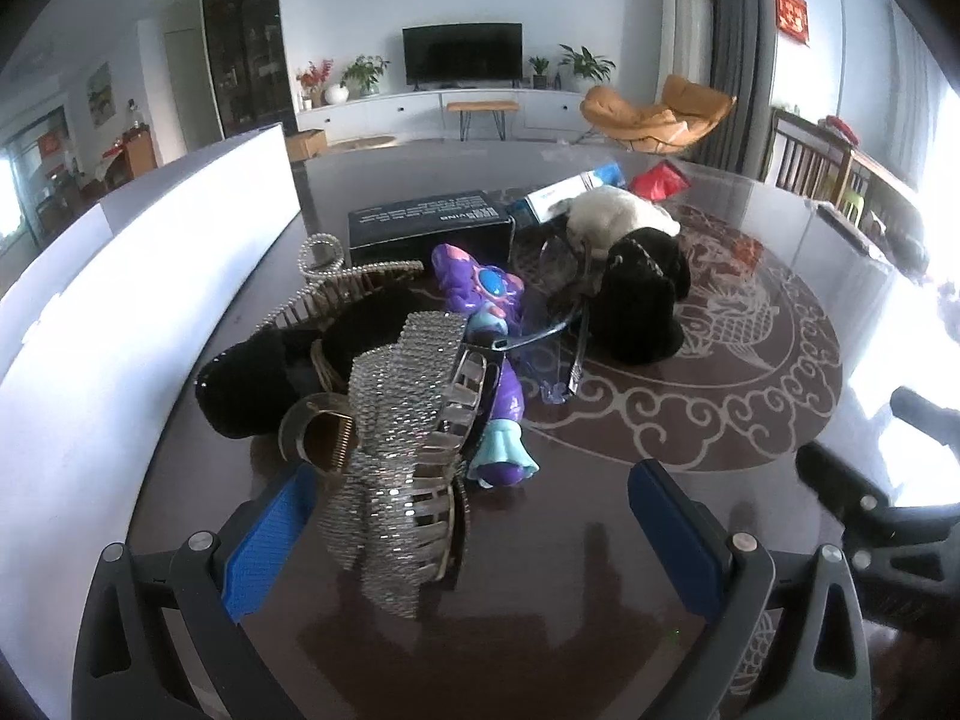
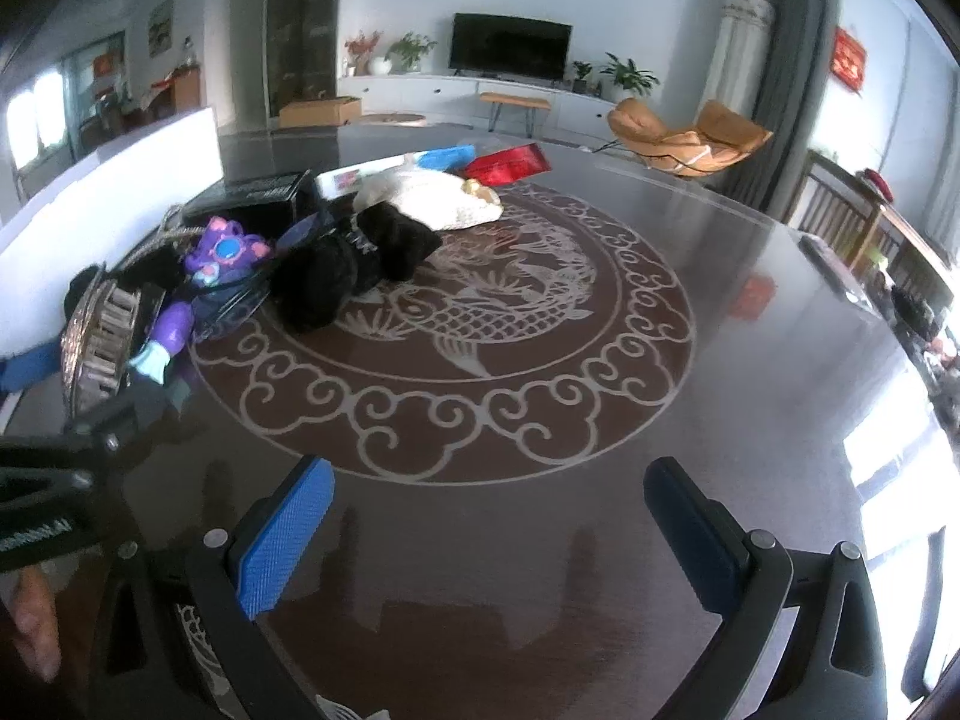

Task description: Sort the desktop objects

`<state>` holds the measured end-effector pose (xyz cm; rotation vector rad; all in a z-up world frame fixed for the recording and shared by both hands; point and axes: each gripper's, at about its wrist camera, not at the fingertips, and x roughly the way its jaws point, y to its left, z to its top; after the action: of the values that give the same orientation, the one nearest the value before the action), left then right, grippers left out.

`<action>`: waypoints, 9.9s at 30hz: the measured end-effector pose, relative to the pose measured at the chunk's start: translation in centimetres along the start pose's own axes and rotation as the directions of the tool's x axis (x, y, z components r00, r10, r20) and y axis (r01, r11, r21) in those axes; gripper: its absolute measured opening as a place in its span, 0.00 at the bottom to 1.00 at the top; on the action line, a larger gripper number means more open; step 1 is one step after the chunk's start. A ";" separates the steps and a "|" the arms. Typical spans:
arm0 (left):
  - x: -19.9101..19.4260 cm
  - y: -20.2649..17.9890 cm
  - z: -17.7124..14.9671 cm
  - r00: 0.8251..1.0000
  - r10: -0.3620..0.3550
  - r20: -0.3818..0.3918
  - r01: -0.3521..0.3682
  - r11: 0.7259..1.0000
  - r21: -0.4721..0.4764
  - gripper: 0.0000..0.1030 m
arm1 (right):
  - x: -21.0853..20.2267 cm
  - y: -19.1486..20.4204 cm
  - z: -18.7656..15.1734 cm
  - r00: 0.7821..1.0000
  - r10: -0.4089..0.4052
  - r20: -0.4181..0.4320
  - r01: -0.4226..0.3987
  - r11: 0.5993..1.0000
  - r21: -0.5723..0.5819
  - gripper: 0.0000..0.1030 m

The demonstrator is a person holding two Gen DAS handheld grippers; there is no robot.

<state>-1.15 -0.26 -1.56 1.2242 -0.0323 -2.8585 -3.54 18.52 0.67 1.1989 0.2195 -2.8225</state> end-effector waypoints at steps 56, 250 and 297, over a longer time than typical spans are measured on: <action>-0.9 4.8 -3.7 0.980 -0.066 -0.189 0.076 0.996 0.044 1.00 | 2.3 0.0 0.0 0.993 0.038 -0.111 -0.038 0.999 0.009 1.00; -13.9 26.9 2.8 0.994 -0.110 0.022 0.112 0.970 -0.217 0.48 | -10.0 23.8 16.2 0.744 0.653 -0.146 -0.668 0.716 -0.202 0.10; -1.0 2.5 -2.6 0.948 -0.144 -0.283 0.185 0.975 0.121 0.98 | 0.9 -2.4 -2.9 0.991 0.048 -0.125 -0.038 0.996 0.084 0.99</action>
<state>1.44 -2.73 -2.54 1.7195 -0.1407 -2.8350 -2.43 21.37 -1.71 1.3845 0.0852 -2.7451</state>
